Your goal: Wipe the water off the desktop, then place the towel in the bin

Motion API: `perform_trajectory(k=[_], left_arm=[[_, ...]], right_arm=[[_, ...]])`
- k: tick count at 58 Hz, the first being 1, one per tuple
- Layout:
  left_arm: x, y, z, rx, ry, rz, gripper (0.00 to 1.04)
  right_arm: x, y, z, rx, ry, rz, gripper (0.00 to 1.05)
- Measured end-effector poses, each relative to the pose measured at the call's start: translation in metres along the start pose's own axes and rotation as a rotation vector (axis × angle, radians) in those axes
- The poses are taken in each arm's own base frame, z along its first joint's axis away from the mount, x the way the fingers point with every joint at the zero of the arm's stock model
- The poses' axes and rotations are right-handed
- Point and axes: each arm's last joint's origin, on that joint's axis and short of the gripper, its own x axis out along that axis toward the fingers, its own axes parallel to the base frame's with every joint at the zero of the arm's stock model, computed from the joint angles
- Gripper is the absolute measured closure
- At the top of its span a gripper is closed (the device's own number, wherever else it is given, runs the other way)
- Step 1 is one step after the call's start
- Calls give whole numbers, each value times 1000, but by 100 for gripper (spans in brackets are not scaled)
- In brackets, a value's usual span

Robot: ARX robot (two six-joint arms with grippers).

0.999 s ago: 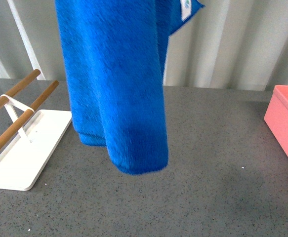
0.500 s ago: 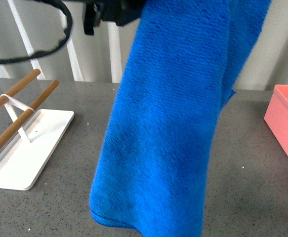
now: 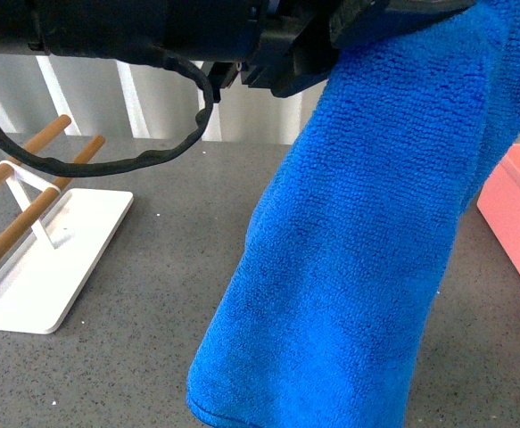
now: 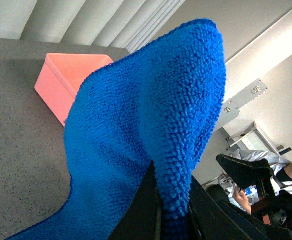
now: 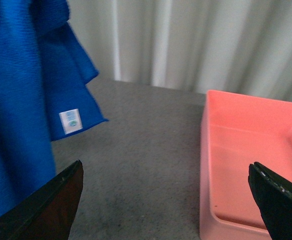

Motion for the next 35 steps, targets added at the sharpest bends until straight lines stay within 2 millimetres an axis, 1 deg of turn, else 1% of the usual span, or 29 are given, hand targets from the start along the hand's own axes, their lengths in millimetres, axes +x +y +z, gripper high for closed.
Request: perform_trajectory(k=[2,5,7,10,13,15,19,21,24,27,29,35], left_arm=[[1,0,1,0,-2,1,101],[2,1,2,-1,-7,5,101],[2,1,2,-2,-10,9,101],[2,1,3,-1,-15,16,101],[3,0,2,-1,-13,14,101],[4,-1,3,2,-10,11,101],[6,-3,4,2,-6,8,101],[7,-3,5,0,-3,11,101],[7,-3,6,0,0,10,101],[8,-3,8,0,0,12,101],[8,-3,9,1,0,13,101],[8,-3,14,5,-2,17,101]], right_arm=[[-1,-3,18,-20,-51,25,7],[-3,-5,39,-43,-112,64,7],[-4,-6,57,-65,-169,121,7],[-3,-7,75,-91,-216,200,7],[2,-7,85,-104,-230,276,7],[6,-8,86,-104,-225,323,7],[19,-9,83,-93,-204,456,7],[28,-9,76,-76,-173,545,7],[38,-5,59,-55,-116,650,7],[41,-1,48,-49,-82,712,7],[42,4,36,-44,-49,773,7],[41,17,12,-99,-18,870,7]])
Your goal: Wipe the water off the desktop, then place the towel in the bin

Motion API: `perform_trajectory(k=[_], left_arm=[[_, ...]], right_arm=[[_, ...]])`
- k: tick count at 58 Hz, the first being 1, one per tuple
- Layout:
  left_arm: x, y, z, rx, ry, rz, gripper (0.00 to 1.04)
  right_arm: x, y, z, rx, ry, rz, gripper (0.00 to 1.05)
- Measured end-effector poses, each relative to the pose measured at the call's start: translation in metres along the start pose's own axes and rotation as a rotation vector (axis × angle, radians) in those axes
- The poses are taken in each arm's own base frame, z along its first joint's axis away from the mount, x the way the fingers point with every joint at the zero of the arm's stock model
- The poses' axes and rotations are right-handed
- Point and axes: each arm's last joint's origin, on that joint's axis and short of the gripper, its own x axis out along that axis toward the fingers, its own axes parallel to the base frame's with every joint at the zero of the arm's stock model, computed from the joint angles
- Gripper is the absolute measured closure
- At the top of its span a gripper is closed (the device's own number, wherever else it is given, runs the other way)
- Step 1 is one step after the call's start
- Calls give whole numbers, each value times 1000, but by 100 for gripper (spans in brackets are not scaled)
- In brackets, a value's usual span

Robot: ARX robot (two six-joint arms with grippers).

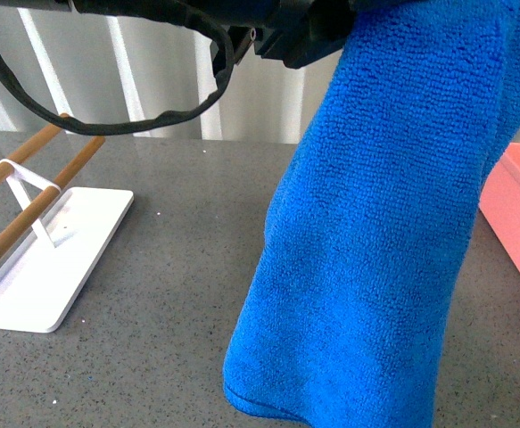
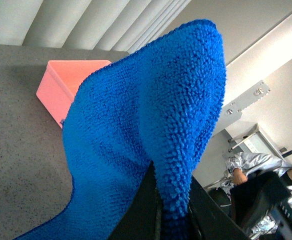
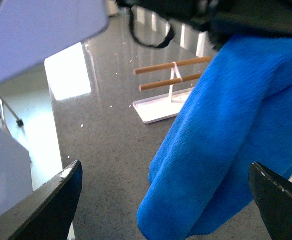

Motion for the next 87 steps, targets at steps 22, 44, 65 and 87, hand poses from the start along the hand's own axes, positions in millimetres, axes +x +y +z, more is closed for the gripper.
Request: perform_trajectory(k=[22,44,65,87], left_arm=[[2,-9,13,7,-25,9,101],[2,-24,15,0,-21,-19,101],[1,-39,14,-44,-12,-61,101],[4,-53,9,-98,8,-98,101]], right_arm=[[34,-25,-57,-96,139,-143,7],[53,-62,-66,-80,121,-196,7],[69,-88,-59,-78,91,-143,7],[85,-98,-52,-81,70,-55,7]])
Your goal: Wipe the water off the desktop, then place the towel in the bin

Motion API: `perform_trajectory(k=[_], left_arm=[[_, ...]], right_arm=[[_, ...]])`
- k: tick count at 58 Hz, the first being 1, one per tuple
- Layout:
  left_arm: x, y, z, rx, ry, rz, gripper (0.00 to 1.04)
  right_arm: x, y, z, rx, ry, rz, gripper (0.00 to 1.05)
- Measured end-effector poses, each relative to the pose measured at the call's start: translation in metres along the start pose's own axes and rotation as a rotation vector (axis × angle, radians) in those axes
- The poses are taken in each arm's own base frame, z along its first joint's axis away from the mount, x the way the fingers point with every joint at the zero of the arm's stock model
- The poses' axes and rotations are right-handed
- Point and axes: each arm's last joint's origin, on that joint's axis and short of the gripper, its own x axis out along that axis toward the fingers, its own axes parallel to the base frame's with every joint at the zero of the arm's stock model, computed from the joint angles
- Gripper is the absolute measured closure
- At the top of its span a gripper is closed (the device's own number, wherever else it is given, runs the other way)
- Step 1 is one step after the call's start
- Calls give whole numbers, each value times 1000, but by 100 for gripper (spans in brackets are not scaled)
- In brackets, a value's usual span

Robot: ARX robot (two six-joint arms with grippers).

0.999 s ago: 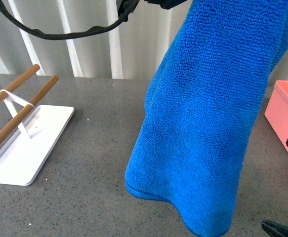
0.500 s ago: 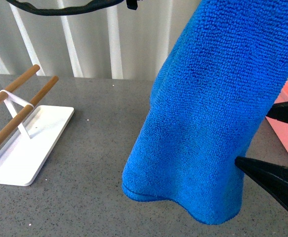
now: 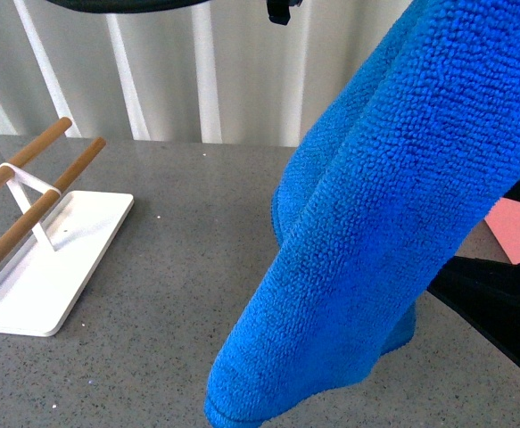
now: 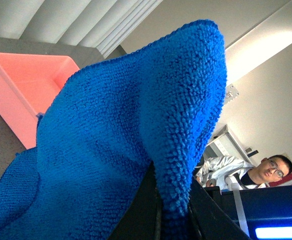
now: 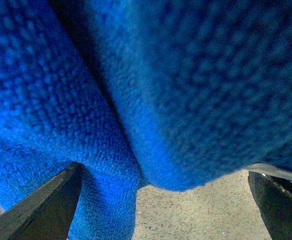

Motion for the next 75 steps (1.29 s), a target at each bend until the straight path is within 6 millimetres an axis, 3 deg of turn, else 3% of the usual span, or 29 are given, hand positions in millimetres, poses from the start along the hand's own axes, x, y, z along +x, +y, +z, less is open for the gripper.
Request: perform_trajectory(k=[7,13,22,41,60,73,75], left_arm=[[0,-4,0,-11,-1,-8,101],[1,-5,-1,-17,-1,-9,101],[2,-8,-3,-27,-2,-11,101],[2,-10,-3,-39,-5,-19,101],[-1,-6,-2,-40,-10,-1,101],[-6,8,2,-52,-20,55,101],[-8,14,3,-55,-22,74,95]], right_arm=[[4,-1,0,0,0,12,7],[7,-2,2,-17,-13,6,19],[12,-4,3,-26,-27,-3,40],[14,-8,6,-37,-64,-46,101],[3,-19,3,-22,-85,-139,101],[-11,-30,-1,-2,-74,-227,101],[-14,-32,-2,2,-72,-240,101]])
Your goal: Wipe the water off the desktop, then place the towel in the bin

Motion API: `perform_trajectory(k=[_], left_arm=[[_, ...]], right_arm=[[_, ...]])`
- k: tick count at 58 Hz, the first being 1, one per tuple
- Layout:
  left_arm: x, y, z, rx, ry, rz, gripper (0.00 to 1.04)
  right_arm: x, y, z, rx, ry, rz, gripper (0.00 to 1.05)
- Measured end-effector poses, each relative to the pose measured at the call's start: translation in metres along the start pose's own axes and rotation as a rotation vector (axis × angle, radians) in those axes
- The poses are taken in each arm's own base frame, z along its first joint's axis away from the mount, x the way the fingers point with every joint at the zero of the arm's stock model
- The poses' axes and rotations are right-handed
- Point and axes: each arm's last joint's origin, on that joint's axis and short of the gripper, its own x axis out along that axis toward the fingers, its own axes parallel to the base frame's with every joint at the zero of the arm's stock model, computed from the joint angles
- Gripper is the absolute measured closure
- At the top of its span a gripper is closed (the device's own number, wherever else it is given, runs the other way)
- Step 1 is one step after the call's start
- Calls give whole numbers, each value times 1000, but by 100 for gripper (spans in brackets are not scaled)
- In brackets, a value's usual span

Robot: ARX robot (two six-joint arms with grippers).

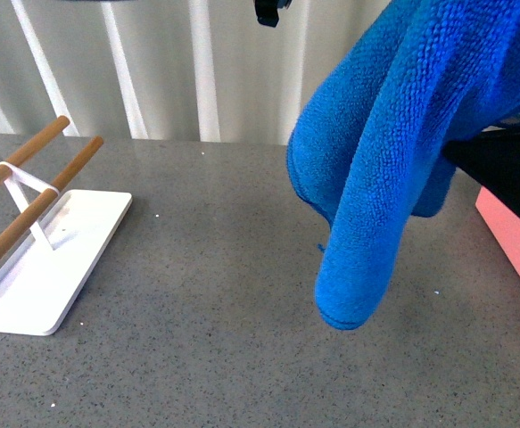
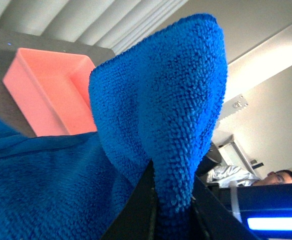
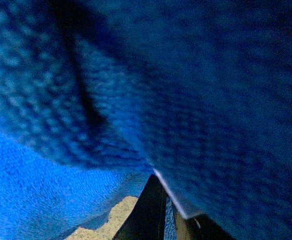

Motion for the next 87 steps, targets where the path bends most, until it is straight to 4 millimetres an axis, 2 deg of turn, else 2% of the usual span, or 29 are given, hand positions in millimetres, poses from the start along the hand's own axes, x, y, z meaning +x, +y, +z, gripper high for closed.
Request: perform_trajectory(k=[4,21,30,35,43,49,53,61,74,87], left_arm=[[-3,12,4,0,-8,41,83],[-22,54,25,6,-60,193,43],[-42,80,42,41,-96,292,20],[-61,100,53,72,-119,372,5],[-96,130,62,106,-120,481,7],[-120,141,61,111,-100,502,7],[-137,139,51,130,-67,484,7],[-164,113,33,197,-39,400,7],[-206,74,27,220,-36,329,7],[-238,61,24,224,-66,335,7]], right_arm=[[-4,-5,-1,6,4,-30,101],[-9,-13,0,20,3,-78,101],[-8,-16,3,24,-6,-89,101],[-7,-18,5,36,-9,-108,101],[-3,-26,11,64,-23,-178,101],[1,-31,11,97,27,-260,101],[5,-31,10,128,78,-305,101],[11,-28,11,138,123,-325,101],[17,-28,14,128,157,-373,101],[21,-27,13,124,192,-413,101]])
